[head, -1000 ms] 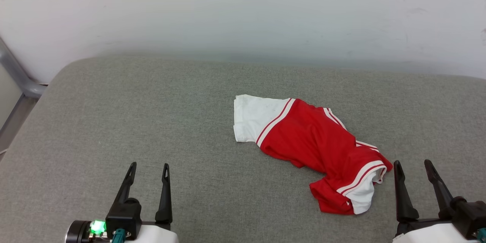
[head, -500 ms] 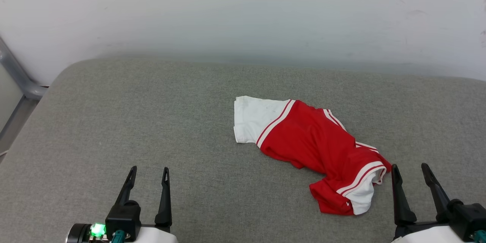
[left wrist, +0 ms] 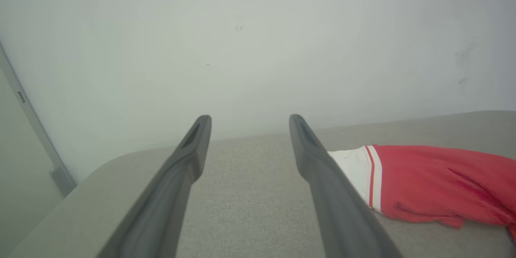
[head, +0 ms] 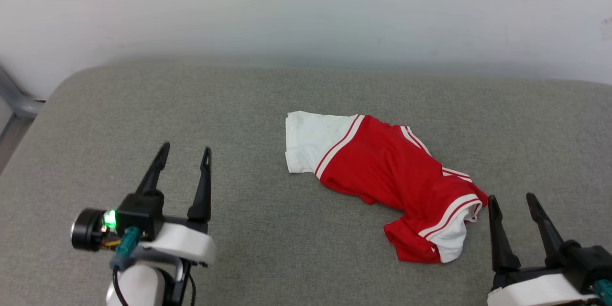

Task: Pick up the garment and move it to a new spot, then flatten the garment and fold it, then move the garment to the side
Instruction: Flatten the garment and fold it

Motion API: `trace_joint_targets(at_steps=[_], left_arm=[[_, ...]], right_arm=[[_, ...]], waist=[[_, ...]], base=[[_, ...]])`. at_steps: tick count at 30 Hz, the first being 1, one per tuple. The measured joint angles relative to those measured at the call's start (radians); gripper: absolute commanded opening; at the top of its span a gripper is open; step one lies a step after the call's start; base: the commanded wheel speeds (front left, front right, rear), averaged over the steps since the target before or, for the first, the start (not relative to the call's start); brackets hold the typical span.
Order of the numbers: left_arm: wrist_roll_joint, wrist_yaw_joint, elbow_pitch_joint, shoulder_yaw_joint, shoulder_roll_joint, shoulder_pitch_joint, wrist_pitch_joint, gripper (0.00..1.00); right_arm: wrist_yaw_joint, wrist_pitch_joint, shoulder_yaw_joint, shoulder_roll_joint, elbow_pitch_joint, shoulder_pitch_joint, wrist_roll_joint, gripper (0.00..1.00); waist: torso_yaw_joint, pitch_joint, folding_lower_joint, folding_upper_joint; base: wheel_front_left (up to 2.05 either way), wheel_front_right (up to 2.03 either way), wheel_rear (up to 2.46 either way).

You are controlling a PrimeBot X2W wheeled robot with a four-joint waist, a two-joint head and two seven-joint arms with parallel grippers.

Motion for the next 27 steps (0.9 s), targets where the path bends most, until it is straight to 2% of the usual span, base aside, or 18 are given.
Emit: trace_joint_targets(at_steps=[8, 15, 19, 22, 27], left_arm=[[-0.011, -0.081, 0.082, 0.007, 0.069, -0.239, 0.000, 1.00], [-0.056, -0.110, 0.174, -0.052, 0.160, -0.454, 0.033, 1.00], [-0.137, -0.114, 0.201, -0.125, 0.216, -0.567, 0.131, 1.00], [-0.213, -0.115, 0.216, -0.210, 0.272, -0.654, 0.236, 1.00], [-0.333, -0.115, 0.249, -0.325, 0.333, -0.781, 0.414, 1.00]], right_arm=[[0.000, 0.000, 0.007, 0.000, -0.027, -0.063, -0.003, 1.00], [0.000, 0.000, 0.013, 0.000, -0.043, -0.106, 0.008, 1.00], [0.000, 0.000, 0.015, 0.000, -0.050, -0.134, 0.014, 1.00], [0.000, 0.000, 0.012, 0.000, -0.056, -0.152, 0.017, 1.00], [0.000, 0.000, 0.012, 0.000, -0.063, -0.181, 0.023, 1.00]], waist=[[-0.052, 0.070, 0.0001, 0.0000], [-0.106, 0.150, 0.0001, 0.0000], [-0.133, 0.200, 0.0002, 0.0000], [-0.152, 0.239, 0.0002, 0.0000], [-0.177, 0.300, 0.0002, 0.0000]], base=[[0.00, 0.00, 0.00], [0.00, 0.00, 0.00], [0.00, 0.00, 0.00], [0.00, 0.00, 0.00], [0.00, 0.00, 0.00]])
